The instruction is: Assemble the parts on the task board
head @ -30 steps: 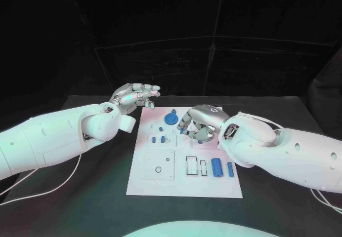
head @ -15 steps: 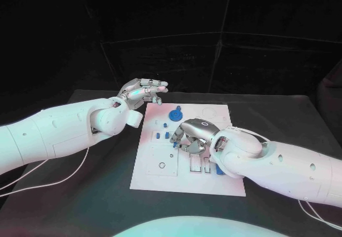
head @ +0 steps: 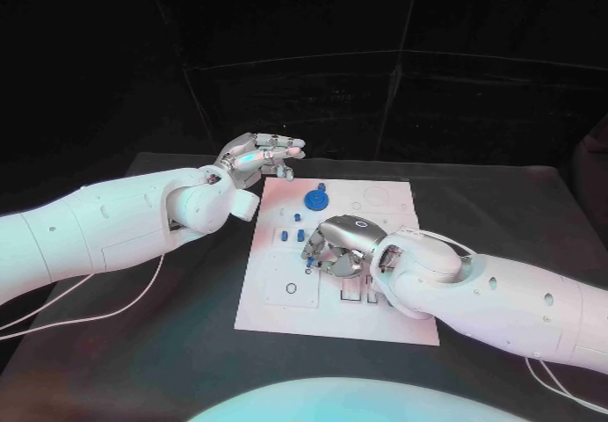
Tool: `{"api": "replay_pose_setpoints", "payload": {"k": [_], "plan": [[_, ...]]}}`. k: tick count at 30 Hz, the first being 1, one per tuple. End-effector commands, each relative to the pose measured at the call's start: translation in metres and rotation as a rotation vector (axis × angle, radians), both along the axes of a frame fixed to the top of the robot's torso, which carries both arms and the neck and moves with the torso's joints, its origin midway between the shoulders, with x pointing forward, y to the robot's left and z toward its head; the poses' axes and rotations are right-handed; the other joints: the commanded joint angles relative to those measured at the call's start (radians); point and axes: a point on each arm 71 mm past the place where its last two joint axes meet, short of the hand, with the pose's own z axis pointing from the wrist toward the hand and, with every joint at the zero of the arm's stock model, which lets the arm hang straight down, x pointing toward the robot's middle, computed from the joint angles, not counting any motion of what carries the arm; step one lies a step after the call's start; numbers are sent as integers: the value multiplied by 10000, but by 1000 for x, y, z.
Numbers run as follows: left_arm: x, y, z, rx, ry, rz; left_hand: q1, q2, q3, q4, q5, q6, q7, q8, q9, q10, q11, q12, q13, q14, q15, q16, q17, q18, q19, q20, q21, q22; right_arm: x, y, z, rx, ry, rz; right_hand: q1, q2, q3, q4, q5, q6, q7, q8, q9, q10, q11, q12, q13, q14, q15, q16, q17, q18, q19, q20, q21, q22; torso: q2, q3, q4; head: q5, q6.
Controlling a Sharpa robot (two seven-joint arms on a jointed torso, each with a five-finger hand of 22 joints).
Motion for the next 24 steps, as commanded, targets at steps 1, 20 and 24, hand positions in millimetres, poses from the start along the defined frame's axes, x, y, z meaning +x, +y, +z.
{"api": "replay_pose_setpoints", "payload": {"k": [1,20,24], "plan": [[0,-1,3,-172,-168,-91,-82,-11,-29,-31,57,-67,-1,46,2,-40,-4,46,-6,-66,34,24,-9,120,-55,-1,-60,-9,-2,2,-1,-186,-63,241,-73,-7,32,-7,-18,-3,59,-59,7,-24,70,-31,-5,259,-30,44,1,-75,61,9,43,15,-6,-5,1,30,-36],[0,-2,2,-174,-129,-145,-82,-11,-29,-31,57,-67,-1,46,2,-40,-4,46,-6,-66,34,24,-9,120,-55,-1,-60,-9,-2,7,-6,-614,-80,383,-107,-10,41,-24,-42,-7,59,-57,9,-26,70,-32,-3,260,-28,50,-1,-76,62,11,47,19,-8,-5,-3,47,-83],[0,-2,2,-171,-119,-150,-87,-7,-35,-34,58,-76,0,55,3,-50,-3,61,-5,-75,35,30,-11,121,-58,2,-63,-12,-2,7,-7,-734,-51,411,-118,-10,44,-31,-50,-3,58,-54,10,-22,68,-31,-2,260,-28,51,-3,-77,63,12,49,24,-8,-4,1,45,-90]]}}
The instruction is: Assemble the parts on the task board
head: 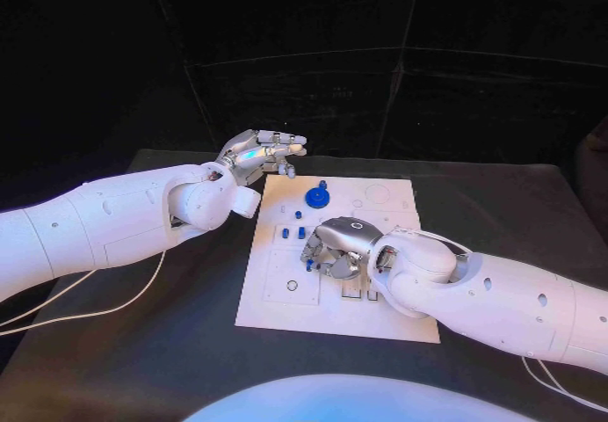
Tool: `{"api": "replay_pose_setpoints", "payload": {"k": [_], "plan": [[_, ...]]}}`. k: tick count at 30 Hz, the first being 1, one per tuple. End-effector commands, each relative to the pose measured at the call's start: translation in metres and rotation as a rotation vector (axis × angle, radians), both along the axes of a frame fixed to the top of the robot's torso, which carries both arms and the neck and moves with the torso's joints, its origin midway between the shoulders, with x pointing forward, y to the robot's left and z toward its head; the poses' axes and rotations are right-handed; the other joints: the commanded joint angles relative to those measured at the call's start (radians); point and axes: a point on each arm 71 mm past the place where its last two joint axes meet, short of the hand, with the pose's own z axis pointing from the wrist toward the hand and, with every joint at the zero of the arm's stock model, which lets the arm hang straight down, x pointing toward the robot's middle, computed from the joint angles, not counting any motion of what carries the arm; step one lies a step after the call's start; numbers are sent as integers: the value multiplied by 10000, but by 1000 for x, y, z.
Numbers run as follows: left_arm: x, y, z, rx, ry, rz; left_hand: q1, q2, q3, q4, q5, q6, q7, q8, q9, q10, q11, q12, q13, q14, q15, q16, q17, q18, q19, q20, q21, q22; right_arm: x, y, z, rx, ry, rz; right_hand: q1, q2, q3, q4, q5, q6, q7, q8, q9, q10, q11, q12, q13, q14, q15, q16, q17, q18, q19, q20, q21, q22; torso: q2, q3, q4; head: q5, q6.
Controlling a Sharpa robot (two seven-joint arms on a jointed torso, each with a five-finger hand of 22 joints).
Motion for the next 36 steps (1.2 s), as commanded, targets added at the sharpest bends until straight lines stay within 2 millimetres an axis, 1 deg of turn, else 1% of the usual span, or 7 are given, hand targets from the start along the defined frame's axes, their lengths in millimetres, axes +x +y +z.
{"api": "replay_pose_setpoints", "payload": {"k": [1,11,16,18,22,24,36], "plan": [[0,-1,2,-151,-118,-110,-87,-7,-35,-34,58,-76,0,56,3,-50,-3,61,-5,-39,-1,30,-12,123,-58,2,-63,-13,-1,1,-1,-302,-22,128,-118,-10,45,-30,-50,-3,58,-54,12,-22,68,-31,-2,260,-28,52,0,-76,63,12,50,15,1,3,-1,-1,-9],[0,-1,2,-148,-94,-132,-87,-7,-35,-34,58,-76,0,56,3,-50,-3,61,-5,-39,-1,30,-12,123,-58,2,-63,-13,-1,2,-1,-557,-262,186,-183,-33,42,-61,-84,-1,55,-48,15,-19,68,-30,2,256,-29,51,-19,-73,55,14,46,2,3,2,-1,4,-9],[0,-1,2,-147,-85,-141,-87,-7,-35,-34,58,-76,0,56,3,-50,-3,61,-5,-39,-1,30,-12,123,-58,2,-63,-13,-1,4,-1,-635,-498,226,-320,-97,24,-101,-111,-68,66,-71,5,-80,82,-63,-5,243,-16,39,-62,-67,32,22,29,-33,-1,2,-4,-5,-5],[0,-1,2,-144,-81,-139,-87,-7,-35,-34,58,-76,0,56,3,-50,-3,61,-5,-39,-1,30,-12,123,-58,2,-63,-13,-2,4,-2,-666,-541,232,-503,-191,-31,-87,-89,-229,113,-111,-17,-257,132,-157,-28,229,27,26,-100,-65,7,47,9,-69,-1,-1,-5,-13,-3],[0,-1,2,-134,-63,-140,-87,-7,-35,-34,58,-76,0,56,3,-50,-3,61,-5,-39,-1,30,-12,123,-58,2,-63,-13,-4,2,-6,-719,-555,234,-888,-423,-225,-44,-45,-811,277,-133,-43,-897,326,-422,-48,185,179,-7,-185,-33,-113,157,-109,-282,-3,-3,-4,-13,-4],[0,0,2,-129,-54,-142,-87,-7,-35,-34,58,-76,0,56,3,-50,-3,61,-5,-39,-1,30,-12,123,-58,2,-63,-13,-5,1,-7,-683,-572,213,-1002,-494,-341,-52,-44,-1013,307,-126,-38,-1140,384,-476,-41,156,222,-38,-245,-10,-179,202,-175,-399,1,-4,3,-18,1],[0,1,1,-108,-23,-133,-91,-2,-41,-39,59,-89,2,64,3,-66,-1,76,-5,-50,1,35,-15,124,-63,5,-67,-17,-8,-7,1,381,-911,-4,-1185,-496,-649,-93,29,-1186,358,-84,-7,-1397,433,-362,-4,139,270,-25,-300,-1,-199,270,-197,-415,-7,10,-8,-36,35]]}}
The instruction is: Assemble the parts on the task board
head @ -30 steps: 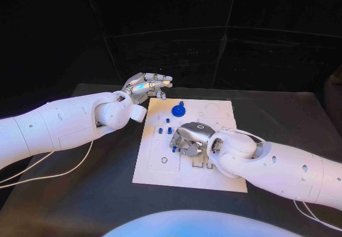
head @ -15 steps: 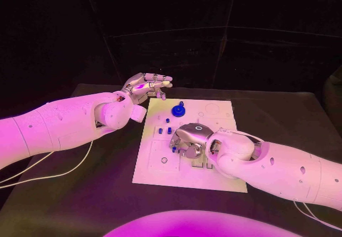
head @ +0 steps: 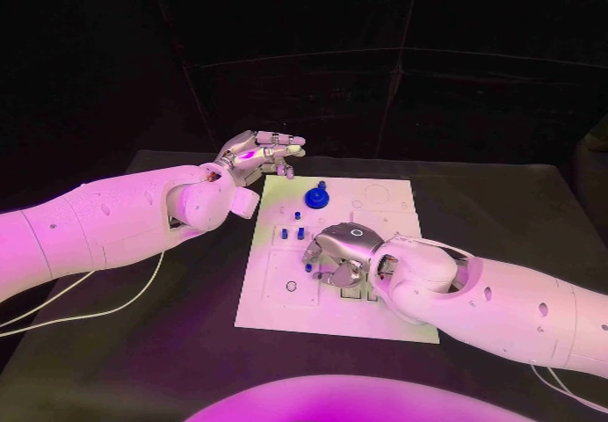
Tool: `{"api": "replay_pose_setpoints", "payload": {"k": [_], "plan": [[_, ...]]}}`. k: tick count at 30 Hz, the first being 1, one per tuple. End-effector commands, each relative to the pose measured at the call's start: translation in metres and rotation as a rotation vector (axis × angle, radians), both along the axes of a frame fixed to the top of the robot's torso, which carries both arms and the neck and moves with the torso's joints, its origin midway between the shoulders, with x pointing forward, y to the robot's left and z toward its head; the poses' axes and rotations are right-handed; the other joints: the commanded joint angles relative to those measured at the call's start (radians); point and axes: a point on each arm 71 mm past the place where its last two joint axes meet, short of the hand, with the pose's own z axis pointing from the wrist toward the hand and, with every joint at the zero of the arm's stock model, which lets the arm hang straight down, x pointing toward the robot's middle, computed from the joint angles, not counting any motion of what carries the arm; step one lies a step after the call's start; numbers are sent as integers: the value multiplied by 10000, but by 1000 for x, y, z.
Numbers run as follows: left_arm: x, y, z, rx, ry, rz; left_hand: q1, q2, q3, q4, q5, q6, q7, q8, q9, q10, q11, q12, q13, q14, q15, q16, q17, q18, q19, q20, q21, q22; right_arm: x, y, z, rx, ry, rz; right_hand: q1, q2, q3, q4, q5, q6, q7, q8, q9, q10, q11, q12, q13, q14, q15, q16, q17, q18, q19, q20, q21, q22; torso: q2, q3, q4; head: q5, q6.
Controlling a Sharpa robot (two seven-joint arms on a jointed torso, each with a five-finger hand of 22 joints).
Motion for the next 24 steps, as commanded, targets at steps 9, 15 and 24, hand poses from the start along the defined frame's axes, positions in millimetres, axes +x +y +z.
{"api": "replay_pose_setpoints", "payload": {"k": [9,15,24], "plan": [[0,0,1,-90,-19,-106,-92,-2,-41,-39,59,-89,1,65,3,-67,-1,32,-6,-50,1,35,-16,124,-63,5,-68,-9,8,-41,20,685,-526,-1230,-60,2,-113,-33,91,-47,-67,28,19,-94,-19,111,4,114,60,-132,-224,32,-69,76,-130,-163,-14,1,-29,-192,209],[0,1,0,-78,-3,-111,-92,-2,-41,-39,59,-89,1,65,3,-67,-1,32,-6,-50,1,35,-16,124,-63,5,-68,-9,26,-68,37,133,-777,-1998,-135,-34,-455,-72,-90,-231,-201,4,8,-385,-93,174,-10,76,8,-214,-381,53,-109,54,-209,-277,-10,2,-40,-304,315],[0,0,-1,-72,28,-163,-87,-4,-45,-50,60,-102,3,70,3,-81,0,42,-6,-60,1,38,-18,125,-67,6,-71,-11,43,-90,48,-766,-802,-2601,-154,16,-1058,-80,-140,-479,-390,8,13,-733,-95,244,-11,86,5,-233,-471,49,-98,53,-258,-327,-3,-8,3,-407,384]]}}
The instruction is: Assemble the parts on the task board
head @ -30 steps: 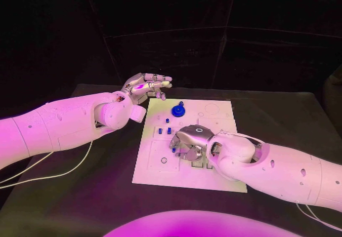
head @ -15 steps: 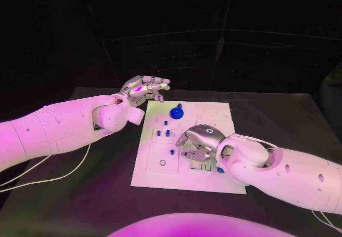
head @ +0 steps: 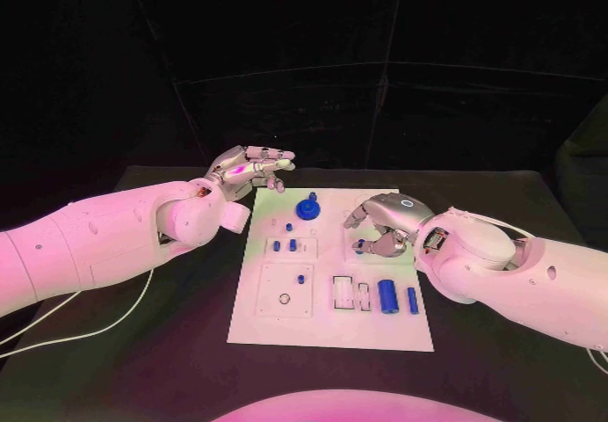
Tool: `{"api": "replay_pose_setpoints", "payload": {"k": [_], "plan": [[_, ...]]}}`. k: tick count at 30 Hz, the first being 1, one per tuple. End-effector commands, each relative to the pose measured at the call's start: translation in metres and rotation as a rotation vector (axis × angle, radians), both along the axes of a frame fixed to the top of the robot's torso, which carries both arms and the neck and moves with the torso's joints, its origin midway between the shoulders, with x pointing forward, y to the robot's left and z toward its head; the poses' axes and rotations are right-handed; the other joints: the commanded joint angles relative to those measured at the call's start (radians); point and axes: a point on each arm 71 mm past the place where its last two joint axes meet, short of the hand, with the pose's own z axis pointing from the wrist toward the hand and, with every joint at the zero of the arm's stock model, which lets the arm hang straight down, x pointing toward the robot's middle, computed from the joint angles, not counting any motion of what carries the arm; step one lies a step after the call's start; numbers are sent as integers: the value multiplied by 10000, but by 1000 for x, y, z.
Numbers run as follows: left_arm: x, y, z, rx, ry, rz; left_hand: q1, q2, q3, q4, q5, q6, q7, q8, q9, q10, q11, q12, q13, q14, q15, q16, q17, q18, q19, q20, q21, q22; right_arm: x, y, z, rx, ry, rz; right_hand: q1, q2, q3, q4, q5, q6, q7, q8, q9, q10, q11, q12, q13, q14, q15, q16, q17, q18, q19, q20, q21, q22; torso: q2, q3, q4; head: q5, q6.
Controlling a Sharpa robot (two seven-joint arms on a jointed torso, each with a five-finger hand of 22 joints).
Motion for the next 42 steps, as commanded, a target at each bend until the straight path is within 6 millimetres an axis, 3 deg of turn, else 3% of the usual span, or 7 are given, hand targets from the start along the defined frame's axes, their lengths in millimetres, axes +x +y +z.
{"api": "replay_pose_setpoints", "payload": {"k": [1,18,23,34,42], "plan": [[0,-2,1,-111,-30,-143,-87,-4,-17,-22,60,-101,3,31,2,-81,0,43,-6,-60,1,38,-9,126,-67,6,-26,-13,4,-6,-4,-623,478,-353,-70,29,-138,3,-86,-33,-23,11,6,-102,17,61,-3,88,9,-26,-12,50,-63,17,-62,-21,6,-18,25,-39,9],[0,0,0,-87,-15,-129,-85,-2,-19,-27,60,-105,3,36,3,-86,0,51,-6,-65,2,41,-10,126,-69,7,-28,-14,3,-1,-13,-1678,1581,-6,194,453,-403,-24,75,540,24,158,58,658,-132,628,9,50,-114,-173,-318,35,39,-76,-61,28,0,-5,13,-41,-54],[0,0,0,-87,-13,-131,-85,-2,-19,-27,60,-105,3,36,3,-86,0,51,-6,-65,2,41,-10,126,-69,7,-28,-14,3,1,-13,-1588,1563,55,403,759,-22,-39,-174,922,3,262,85,1328,-231,753,0,105,-201,-84,-226,3,151,-149,35,211,7,-3,16,-45,-61],[1,1,0,-77,-6,-120,-86,3,-20,-30,60,-109,4,42,4,-93,2,60,-5,-71,3,43,-12,126,-72,8,-30,-15,5,2,-8,-1020,961,-69,837,1201,916,-318,-730,1672,-120,486,149,2227,-430,671,24,196,-364,139,-2,-67,355,-312,262,612,9,0,12,-50,-85],[1,1,0,-75,-2,-119,-86,3,-20,-30,60,-109,4,42,4,-93,2,60,-5,-71,3,43,-12,126,-72,8,-30,-15,0,2,5,112,54,-111,914,1185,1406,-565,-758,1728,-95,443,129,2369,-423,506,22,197,-369,172,-15,-85,389,-342,326,701,-10,-4,24,-42,-74]]}}
